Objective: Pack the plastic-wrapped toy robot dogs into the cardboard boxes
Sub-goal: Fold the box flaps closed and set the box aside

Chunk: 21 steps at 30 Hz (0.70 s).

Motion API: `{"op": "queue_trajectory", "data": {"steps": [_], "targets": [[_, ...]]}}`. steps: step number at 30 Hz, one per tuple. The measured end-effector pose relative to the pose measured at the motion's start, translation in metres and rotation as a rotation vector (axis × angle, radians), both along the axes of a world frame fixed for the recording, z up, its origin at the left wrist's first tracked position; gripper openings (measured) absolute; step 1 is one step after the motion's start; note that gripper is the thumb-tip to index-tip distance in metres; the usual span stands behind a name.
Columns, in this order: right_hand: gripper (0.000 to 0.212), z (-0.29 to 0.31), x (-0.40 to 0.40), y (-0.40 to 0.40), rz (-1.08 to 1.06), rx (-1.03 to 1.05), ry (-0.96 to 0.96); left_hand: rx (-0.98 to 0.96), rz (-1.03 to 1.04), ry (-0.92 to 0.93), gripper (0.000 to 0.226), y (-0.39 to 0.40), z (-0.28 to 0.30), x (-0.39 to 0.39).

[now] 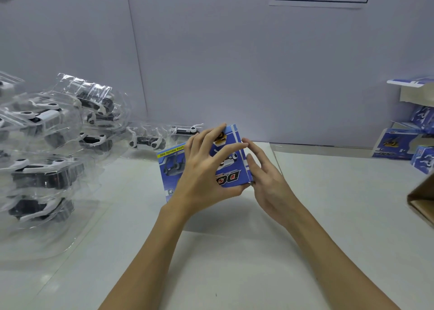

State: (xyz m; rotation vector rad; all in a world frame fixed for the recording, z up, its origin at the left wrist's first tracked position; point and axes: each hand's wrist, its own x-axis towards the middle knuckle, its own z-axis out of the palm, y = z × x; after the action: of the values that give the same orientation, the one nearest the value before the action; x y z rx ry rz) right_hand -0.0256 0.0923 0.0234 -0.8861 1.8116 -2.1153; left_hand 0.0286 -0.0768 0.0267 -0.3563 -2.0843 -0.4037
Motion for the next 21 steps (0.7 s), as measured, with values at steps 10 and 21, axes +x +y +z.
{"op": "queue_trajectory", "data": {"steps": [10, 21], "targets": [[0.055, -0.002, 0.005, -0.011, -0.045, -0.059, -0.049, 0.024, -0.051, -0.021, 0.087, 0.006, 0.003, 0.005], [0.058, 0.010, -0.013, 0.014, -0.146, 0.195, -0.132, -0.021, -0.117, -0.088, 0.103, 0.028, -0.003, 0.004]]}}
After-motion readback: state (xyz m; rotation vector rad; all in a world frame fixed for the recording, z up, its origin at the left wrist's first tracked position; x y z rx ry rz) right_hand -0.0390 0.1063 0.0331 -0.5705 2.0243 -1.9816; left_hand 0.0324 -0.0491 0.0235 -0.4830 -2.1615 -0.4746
